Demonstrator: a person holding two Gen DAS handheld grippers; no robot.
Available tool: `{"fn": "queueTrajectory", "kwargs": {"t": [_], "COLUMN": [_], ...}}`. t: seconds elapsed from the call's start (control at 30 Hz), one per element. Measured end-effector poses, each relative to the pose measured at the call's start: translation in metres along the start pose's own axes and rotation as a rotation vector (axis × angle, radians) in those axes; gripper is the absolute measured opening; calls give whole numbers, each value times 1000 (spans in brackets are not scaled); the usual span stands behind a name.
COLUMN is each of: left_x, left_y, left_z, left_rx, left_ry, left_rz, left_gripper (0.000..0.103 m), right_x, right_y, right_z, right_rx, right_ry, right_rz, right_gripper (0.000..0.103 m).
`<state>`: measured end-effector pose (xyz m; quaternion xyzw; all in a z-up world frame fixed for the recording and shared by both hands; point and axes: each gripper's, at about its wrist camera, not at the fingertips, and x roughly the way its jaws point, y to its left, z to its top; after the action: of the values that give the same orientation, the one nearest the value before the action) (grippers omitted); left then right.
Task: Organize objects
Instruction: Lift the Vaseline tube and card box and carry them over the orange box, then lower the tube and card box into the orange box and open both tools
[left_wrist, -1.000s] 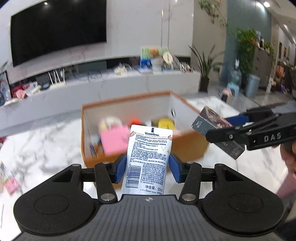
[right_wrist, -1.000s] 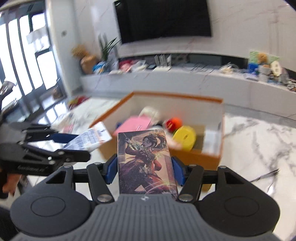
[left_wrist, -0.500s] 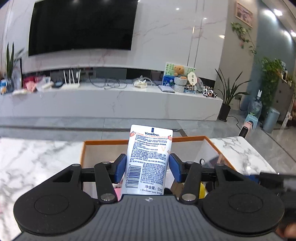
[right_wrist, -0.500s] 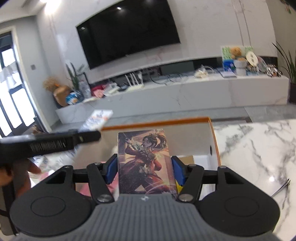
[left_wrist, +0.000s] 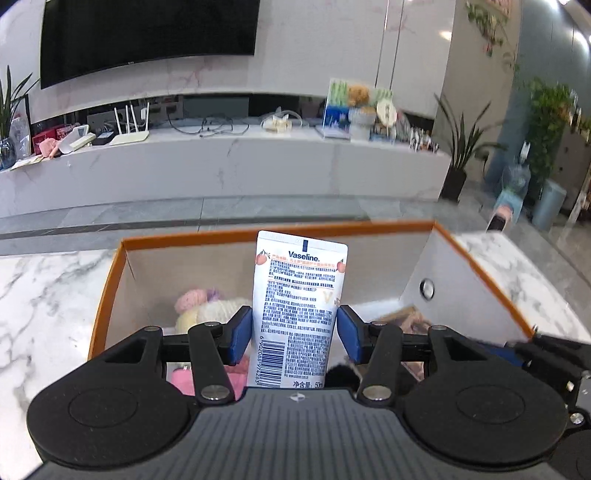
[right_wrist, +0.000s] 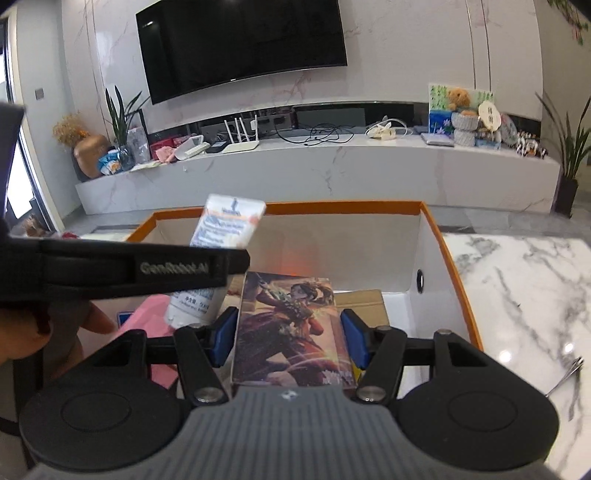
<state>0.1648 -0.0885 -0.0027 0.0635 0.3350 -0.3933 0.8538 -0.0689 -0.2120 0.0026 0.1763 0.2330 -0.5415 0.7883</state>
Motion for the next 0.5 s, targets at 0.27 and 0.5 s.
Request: {"fn": "queueTrajectory", "kwargs": {"t": [0.27, 0.5], "left_x": [3, 11], "left_y": [-16, -19], "left_z": [-1, -1], "left_rx": [63, 70], "left_ry": [47, 77], "left_rz": [75, 102], "left_gripper": [57, 55], "right_x": [-5, 3], "right_y": [9, 8], "right_z": [-2, -4], "right_rx": [-27, -3], "right_ry": [9, 3], "right_rz": [-32, -23], "right_gripper": [62, 60]}}
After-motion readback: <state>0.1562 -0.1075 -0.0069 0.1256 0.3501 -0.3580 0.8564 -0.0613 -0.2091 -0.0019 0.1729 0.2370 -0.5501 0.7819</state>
